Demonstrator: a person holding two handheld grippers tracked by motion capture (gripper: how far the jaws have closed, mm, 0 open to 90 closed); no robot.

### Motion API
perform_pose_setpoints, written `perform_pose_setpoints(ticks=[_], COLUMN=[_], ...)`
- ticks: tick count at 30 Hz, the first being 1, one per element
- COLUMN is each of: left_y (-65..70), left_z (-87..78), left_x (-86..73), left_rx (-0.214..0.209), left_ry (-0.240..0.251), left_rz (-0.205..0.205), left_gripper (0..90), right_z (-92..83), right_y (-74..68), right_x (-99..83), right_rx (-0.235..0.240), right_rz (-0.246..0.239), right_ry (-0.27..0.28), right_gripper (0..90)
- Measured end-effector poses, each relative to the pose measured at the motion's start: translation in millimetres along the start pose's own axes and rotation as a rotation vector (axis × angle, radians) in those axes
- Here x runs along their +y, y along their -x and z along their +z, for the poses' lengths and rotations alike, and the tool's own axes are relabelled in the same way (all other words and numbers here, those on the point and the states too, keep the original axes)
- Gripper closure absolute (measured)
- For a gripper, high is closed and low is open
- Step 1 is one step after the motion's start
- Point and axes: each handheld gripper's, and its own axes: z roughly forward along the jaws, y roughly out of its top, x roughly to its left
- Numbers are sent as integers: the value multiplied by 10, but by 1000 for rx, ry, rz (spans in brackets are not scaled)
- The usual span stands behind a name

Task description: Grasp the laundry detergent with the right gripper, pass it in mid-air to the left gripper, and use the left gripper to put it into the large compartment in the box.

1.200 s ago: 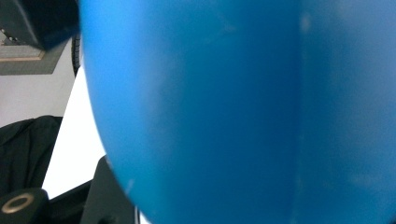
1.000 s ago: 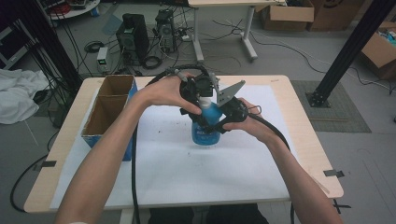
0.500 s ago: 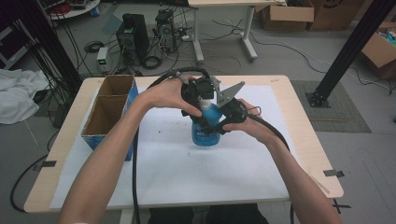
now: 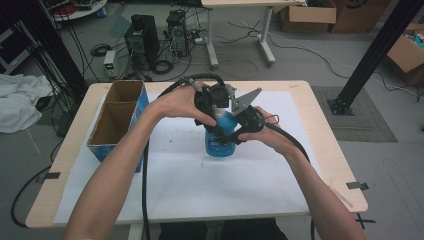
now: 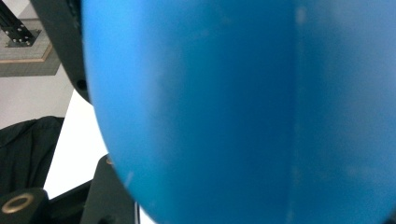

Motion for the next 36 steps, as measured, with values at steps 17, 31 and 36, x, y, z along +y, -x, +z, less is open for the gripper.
perform_pose_setpoints(ticks=[17, 31, 36], left_y=[3, 13, 17], left_z=[12, 8, -1], left_x=[3, -9, -17], left_rx=[8, 12, 12], left_ry=[0, 15, 31], left_rz=[7, 7, -1], left_gripper=[358, 378, 380], right_z=[-2, 1, 0], right_y=[-5, -12, -12], right_x=[-5, -7, -7], right_rx=[-5, -4, -1], right_rz=[-1, -3, -2], right_ry=[6, 10, 20], right_gripper=[445, 445, 443])
